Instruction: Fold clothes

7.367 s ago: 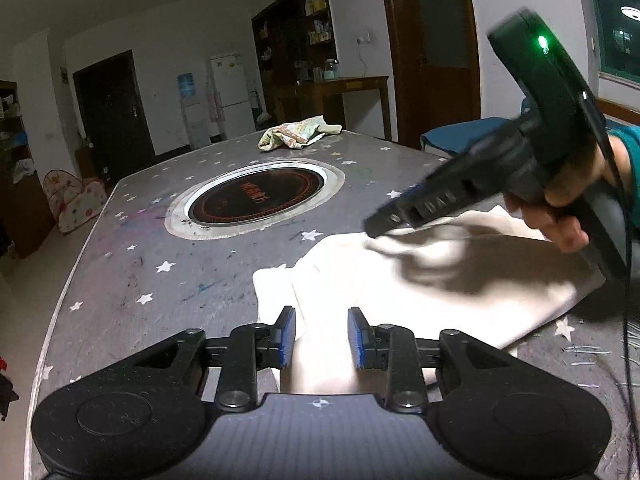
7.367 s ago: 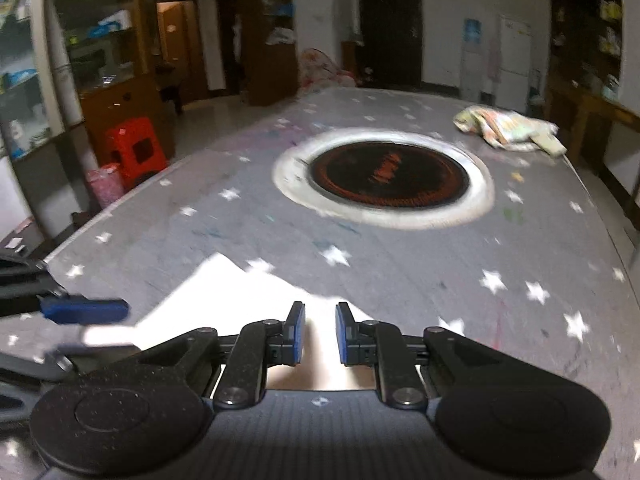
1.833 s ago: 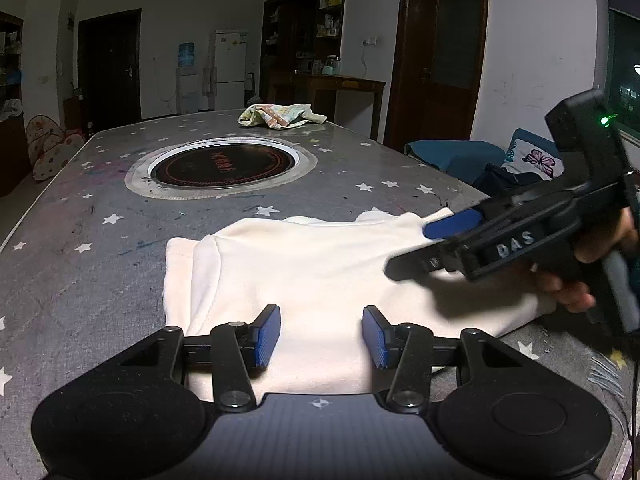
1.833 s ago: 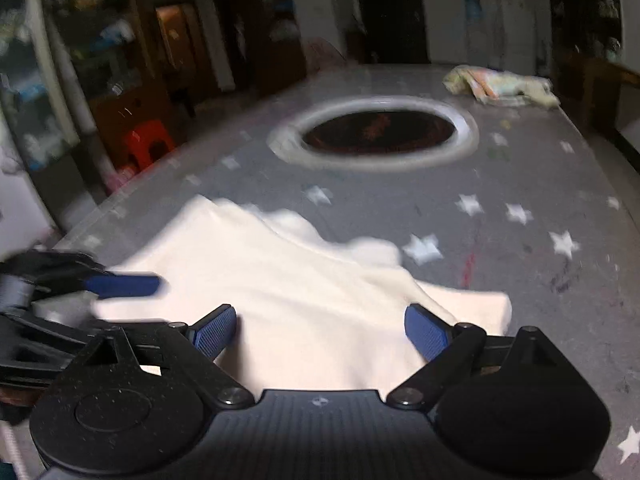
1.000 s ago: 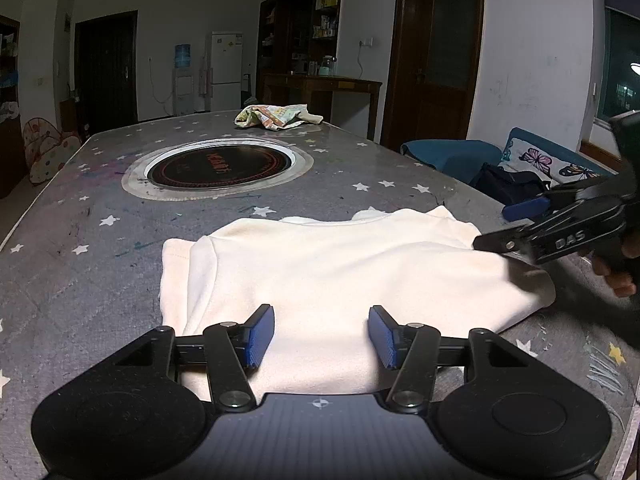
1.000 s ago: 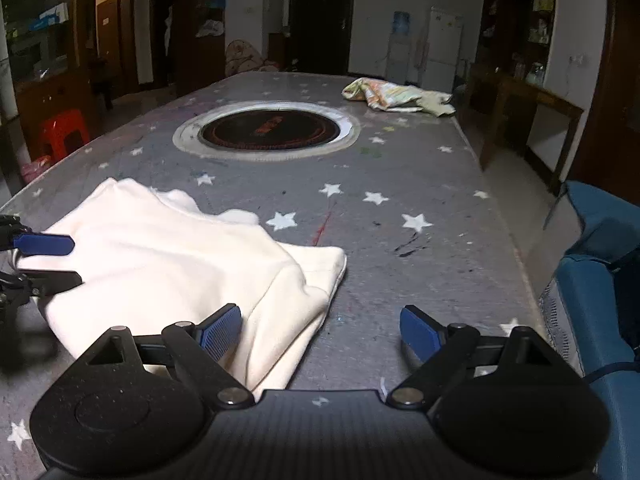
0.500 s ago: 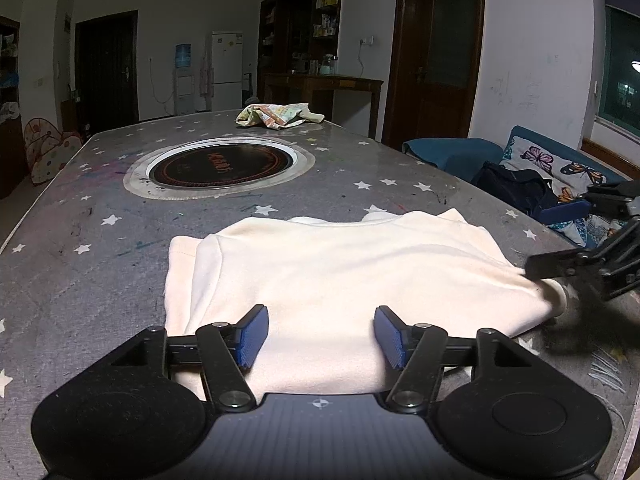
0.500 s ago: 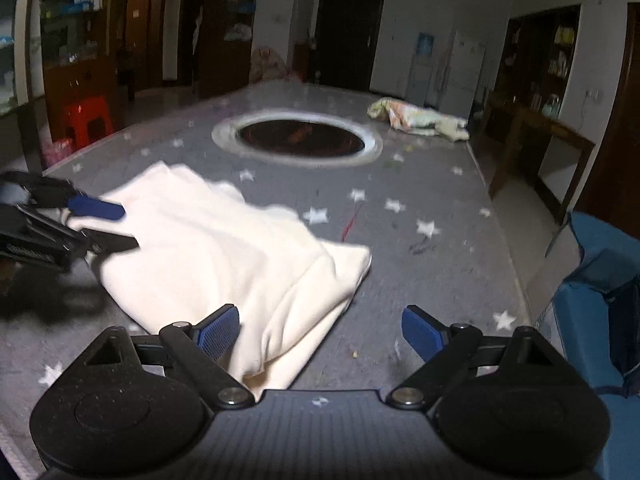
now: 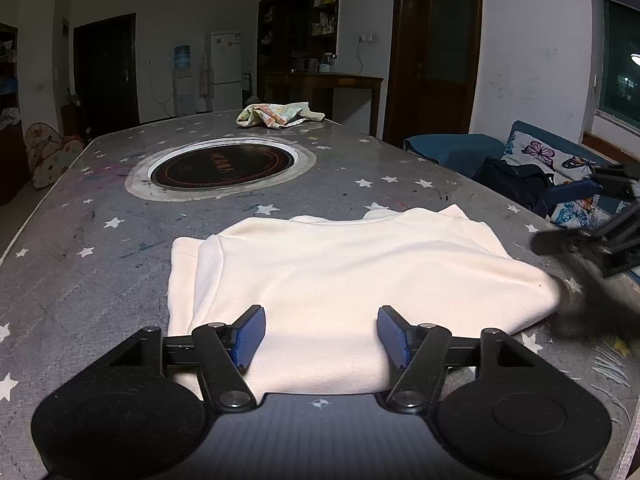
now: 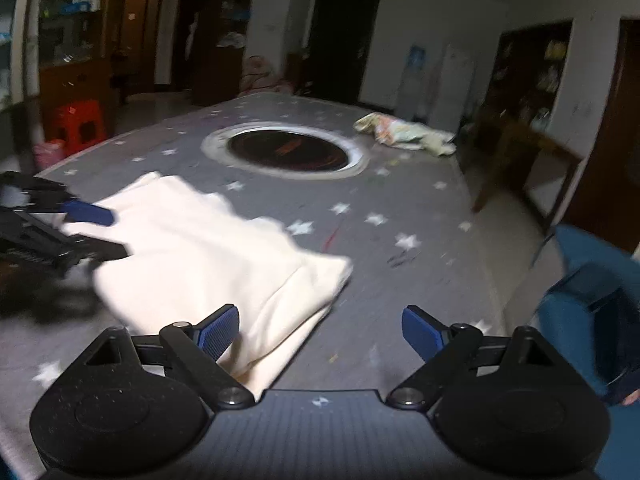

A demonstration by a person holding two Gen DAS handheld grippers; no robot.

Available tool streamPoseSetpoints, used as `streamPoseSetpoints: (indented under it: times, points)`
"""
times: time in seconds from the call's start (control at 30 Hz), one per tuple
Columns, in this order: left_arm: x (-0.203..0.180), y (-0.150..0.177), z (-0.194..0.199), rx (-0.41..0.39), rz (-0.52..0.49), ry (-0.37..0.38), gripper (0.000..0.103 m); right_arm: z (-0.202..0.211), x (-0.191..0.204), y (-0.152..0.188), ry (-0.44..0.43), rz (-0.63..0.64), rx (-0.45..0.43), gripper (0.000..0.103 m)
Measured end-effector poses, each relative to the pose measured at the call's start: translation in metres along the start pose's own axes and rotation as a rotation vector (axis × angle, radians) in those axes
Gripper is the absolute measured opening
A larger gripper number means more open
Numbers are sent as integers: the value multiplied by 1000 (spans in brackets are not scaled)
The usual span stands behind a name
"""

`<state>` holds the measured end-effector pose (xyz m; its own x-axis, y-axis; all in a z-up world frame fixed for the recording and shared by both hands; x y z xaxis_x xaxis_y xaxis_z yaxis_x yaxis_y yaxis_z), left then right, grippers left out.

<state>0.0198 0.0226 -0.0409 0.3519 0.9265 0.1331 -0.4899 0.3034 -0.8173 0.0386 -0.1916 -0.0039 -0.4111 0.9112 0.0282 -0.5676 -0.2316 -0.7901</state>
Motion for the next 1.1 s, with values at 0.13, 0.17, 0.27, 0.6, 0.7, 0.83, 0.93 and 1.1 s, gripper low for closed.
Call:
streamPoseSetpoints:
  times: [0.13,0.17,0.27,0.6,0.7,0.83,0.93,1.1]
  points:
    - [0,0,0,0,-2,2,66,-16,6,-3,-13,4,12,82]
    - [0,0,0,0,-3,3,66,-20,8,0,-14,14,26,79]
    - [1,0,1,-2,-5,9,66,-32,8,12,15,52,60,77]
    - [0,1,1,-4,-12,7,67,-28,-10,-6,59,-25,31,75]
    - [0,1,1,-4,-12,5,68,-34,-4,-15,25,-28,18,75]
    - [0,1,1,-3,-11,6,68,-52,11,-19,-16,-1,29,75]
    - [0,1,1,-5,-8,9,68,-70,11,-17,10,17,57,75]
    - [0,1,0,-6,-7,13,69,-77,0,-29,62,-12,51,73]
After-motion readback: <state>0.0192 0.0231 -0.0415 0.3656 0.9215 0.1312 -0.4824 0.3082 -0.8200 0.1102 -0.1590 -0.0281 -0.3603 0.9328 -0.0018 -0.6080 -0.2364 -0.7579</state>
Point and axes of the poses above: each gripper's, at about its wrist camera, not at the fingertips, and z roughly against the way its jaws point, x to its left, y to its underside, the point moved 9 cm from there along -z, roughly the way its jaws point, and after that the axes turned 12 degrees about -z, right-handed, at the moved point
